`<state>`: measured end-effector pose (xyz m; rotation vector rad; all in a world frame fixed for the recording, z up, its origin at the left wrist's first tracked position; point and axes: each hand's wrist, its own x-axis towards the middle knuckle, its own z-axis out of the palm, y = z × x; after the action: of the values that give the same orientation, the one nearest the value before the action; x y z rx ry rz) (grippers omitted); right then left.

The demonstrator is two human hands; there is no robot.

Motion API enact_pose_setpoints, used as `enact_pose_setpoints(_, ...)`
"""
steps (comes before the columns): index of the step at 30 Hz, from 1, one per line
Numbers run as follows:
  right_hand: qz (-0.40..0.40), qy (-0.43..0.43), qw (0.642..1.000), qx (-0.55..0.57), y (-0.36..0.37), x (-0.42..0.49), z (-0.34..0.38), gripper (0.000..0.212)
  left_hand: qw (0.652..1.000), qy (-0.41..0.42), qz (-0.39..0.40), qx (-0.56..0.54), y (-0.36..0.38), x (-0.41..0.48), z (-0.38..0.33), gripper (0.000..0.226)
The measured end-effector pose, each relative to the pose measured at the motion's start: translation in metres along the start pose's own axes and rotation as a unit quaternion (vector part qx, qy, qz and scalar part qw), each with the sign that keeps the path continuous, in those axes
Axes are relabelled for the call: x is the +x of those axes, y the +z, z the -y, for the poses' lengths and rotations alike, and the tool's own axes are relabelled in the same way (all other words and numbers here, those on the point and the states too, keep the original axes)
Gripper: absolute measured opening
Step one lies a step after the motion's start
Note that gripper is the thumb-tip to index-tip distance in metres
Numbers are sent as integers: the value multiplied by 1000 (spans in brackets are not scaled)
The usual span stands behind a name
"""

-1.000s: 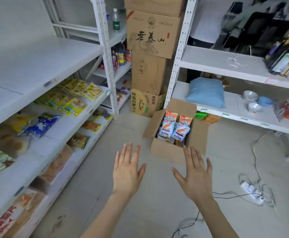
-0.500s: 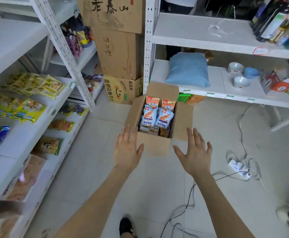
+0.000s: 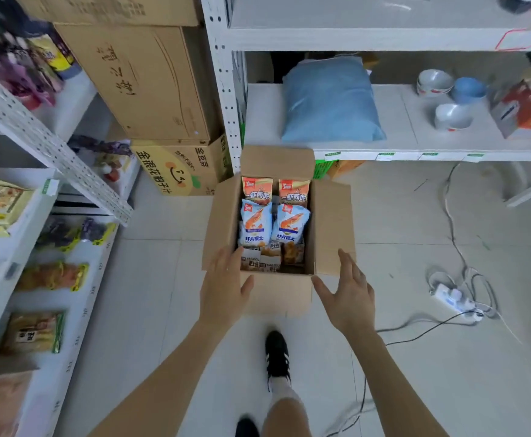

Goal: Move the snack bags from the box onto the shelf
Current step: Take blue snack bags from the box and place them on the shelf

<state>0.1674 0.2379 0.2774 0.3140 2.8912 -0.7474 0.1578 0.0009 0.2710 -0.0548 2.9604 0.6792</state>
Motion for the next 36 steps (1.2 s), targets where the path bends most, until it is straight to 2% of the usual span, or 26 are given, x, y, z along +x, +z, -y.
enact_pose_setpoints(8,54,22,998,4,80,143,-16,81,998,-40,21,-31,73,143,22,63)
enact_pose_setpoints(15,79,60,994,45,195,250,-39,79,998,-39,45,-14,186,242,90,65)
enact_pose_setpoints(22,78,124,982,122,310,324,-79,97,993,-84,66,-46,302,301,160,83)
enact_pose_setpoints(28,47,188,966,173,374,368,-105,103,976,-158,49,-140,364,333,190,92)
enact_pose_setpoints(36,39,232,908,346,414,402,-137,76,914,-230,60,-329,399,365,220,67)
